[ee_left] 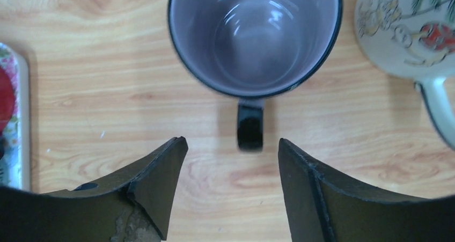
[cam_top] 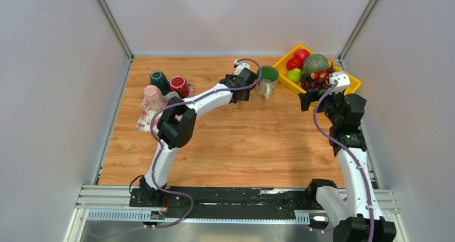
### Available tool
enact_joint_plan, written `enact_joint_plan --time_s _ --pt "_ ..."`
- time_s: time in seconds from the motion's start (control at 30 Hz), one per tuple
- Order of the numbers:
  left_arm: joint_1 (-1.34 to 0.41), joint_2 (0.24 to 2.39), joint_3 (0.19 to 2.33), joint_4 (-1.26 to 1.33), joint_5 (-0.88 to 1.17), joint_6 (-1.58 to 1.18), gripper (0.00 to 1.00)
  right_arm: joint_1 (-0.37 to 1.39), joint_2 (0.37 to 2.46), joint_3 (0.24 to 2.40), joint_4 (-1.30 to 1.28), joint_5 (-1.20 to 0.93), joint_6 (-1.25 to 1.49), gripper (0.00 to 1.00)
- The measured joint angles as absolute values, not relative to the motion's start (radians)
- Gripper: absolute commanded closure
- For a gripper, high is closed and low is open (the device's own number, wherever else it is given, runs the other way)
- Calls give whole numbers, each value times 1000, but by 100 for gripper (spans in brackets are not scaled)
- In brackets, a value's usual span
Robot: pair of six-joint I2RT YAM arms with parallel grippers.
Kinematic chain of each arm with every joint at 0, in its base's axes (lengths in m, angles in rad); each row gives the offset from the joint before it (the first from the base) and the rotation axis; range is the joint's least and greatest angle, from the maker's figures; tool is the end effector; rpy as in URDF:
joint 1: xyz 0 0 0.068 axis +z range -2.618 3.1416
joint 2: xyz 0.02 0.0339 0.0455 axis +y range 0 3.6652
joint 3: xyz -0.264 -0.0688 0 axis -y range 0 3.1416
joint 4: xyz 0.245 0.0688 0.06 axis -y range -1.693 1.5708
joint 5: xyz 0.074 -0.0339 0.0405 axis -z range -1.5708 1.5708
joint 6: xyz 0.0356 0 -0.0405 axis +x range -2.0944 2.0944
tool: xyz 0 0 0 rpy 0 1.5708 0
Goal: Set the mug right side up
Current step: Turn over the cup on the tray.
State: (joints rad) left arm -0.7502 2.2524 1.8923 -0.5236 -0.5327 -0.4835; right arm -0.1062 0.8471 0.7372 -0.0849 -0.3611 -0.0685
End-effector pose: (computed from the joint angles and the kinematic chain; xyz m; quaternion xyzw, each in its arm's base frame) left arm 0.3804 -0.3298 0.2074 0.0329 0.9121 0.0142 0.4084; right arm 0.2008 -0.0088 0.3233 -0.0997 0.7620 0.0837 0.6344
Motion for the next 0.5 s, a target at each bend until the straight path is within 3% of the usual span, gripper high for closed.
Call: enact_joint_plan --time_s 0.17,0.5 --pt "-743 2131 1766 -518 -521 -482 17 -106 847 733 -85 -369 -68 0" --pt "-676 1810 1575 -451 -527 -426 15 -106 846 733 -84 -385 -68 0"
